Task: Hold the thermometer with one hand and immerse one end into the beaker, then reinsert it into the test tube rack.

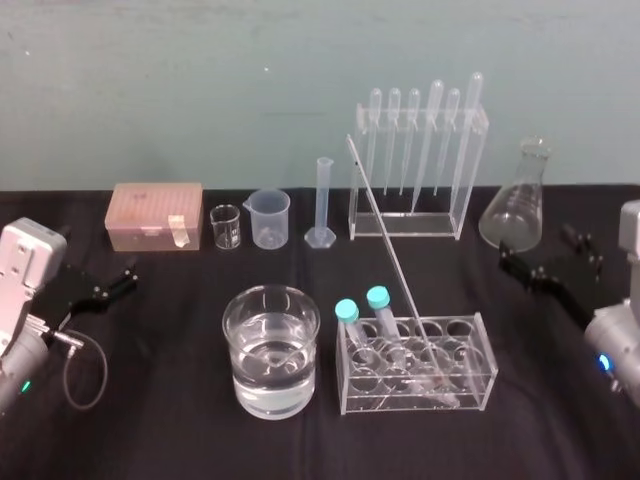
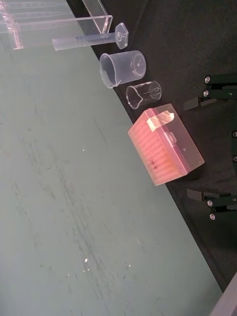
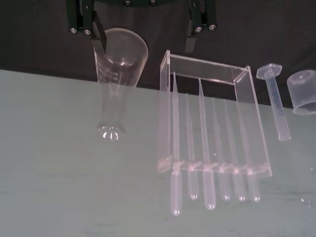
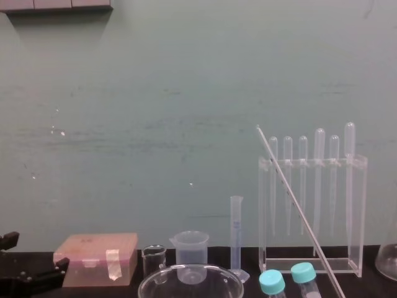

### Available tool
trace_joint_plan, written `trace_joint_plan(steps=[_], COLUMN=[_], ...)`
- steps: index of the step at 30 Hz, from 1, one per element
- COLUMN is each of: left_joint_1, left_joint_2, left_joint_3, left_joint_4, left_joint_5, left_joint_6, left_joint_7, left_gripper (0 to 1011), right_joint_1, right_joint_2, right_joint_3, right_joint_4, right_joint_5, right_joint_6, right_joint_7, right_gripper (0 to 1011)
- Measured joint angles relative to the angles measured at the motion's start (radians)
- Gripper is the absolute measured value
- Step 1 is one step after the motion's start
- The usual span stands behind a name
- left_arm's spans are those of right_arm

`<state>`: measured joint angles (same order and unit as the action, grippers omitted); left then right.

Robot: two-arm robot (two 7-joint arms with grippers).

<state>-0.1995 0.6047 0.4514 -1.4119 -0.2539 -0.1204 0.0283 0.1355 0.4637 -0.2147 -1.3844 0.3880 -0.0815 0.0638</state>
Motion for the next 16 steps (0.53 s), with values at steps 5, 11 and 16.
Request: trace_joint_plan(steps=[5,11,16], left_joint_1=[0.0,0.0,0.0], left_joint_2=[0.0,0.0,0.0], left_joint_3=[0.0,0.0,0.0], left_joint_4=[0.0,0.0,0.0], left_joint_5=[0.0,0.0,0.0], left_joint_6=[0.0,0.0,0.0], left_joint_7=[0.0,0.0,0.0], left_gripper=[1008,1008,1008], right_joint_1=[0.001,0.002,0.002], right_joint_2=[0.002,0.004,0.005], right_joint_3=[0.002,0.003,0.003], right_joint_4=[-0.005,-0.008,-0.01], right_joint_5=[0.002,0.004,0.005], right_joint_6=[-0.002,-0.006,-0.008], right_joint_7=[0.0,0.001,0.001], right_gripper=[1003,1003,1003])
